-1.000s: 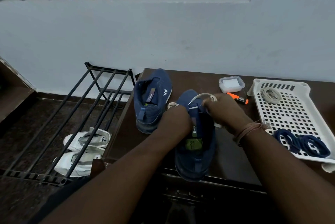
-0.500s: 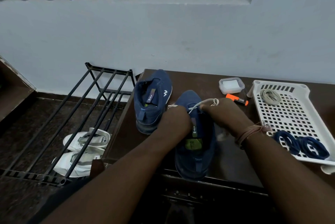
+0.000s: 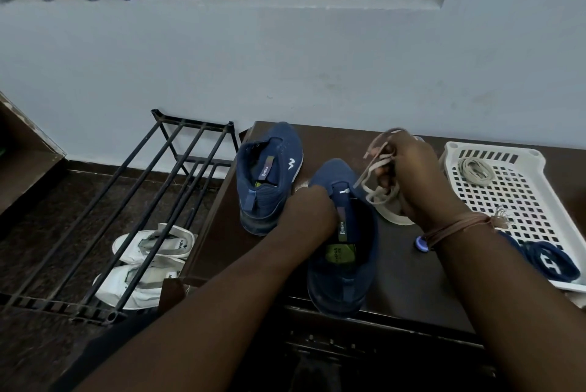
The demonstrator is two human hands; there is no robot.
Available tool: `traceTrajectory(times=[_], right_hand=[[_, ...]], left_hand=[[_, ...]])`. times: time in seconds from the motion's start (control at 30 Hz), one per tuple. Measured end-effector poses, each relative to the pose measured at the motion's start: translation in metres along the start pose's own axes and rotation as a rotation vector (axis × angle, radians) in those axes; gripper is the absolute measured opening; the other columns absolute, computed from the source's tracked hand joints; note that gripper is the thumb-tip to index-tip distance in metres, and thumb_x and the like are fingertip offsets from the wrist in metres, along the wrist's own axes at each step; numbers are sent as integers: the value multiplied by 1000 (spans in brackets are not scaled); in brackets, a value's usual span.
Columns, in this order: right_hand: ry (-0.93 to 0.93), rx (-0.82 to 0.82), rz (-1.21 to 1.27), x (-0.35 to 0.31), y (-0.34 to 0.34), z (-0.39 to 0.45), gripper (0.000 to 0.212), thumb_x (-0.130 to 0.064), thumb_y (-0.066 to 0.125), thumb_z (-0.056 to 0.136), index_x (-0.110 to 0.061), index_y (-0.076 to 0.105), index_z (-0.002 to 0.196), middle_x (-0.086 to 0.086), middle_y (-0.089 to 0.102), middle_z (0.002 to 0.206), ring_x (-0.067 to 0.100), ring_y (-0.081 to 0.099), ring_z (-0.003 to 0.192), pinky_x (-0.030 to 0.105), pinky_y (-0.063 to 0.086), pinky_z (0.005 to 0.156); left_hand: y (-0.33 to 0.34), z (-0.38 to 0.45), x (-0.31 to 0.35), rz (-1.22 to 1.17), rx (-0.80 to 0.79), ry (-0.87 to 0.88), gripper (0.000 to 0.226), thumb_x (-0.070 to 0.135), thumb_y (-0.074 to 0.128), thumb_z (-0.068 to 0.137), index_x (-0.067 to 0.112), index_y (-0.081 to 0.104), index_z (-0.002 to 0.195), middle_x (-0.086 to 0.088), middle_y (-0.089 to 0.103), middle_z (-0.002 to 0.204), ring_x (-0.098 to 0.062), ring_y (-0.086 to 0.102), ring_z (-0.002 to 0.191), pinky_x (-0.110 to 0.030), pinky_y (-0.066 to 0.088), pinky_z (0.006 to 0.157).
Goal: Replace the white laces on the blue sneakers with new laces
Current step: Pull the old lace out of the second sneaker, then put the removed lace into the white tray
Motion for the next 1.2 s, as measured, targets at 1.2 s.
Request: traceTrajectory(times=[1.2], right_hand=[[-157, -349, 518, -67, 20, -41, 31, -29, 51, 101, -12, 48, 75, 13, 56, 64, 20, 38, 40, 23, 27, 39]], left_hand=[[-72, -12, 29, -1079, -49, -77, 37, 8, 41, 99, 13, 68, 124, -9, 72, 120, -22, 69, 106, -33, 53, 94]])
Point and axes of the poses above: each hand's wrist, its own z-axis towards the middle knuckle, its own y-axis out of the palm, x = y × z, the point moved 8 cm from there along z, towards the middle knuckle
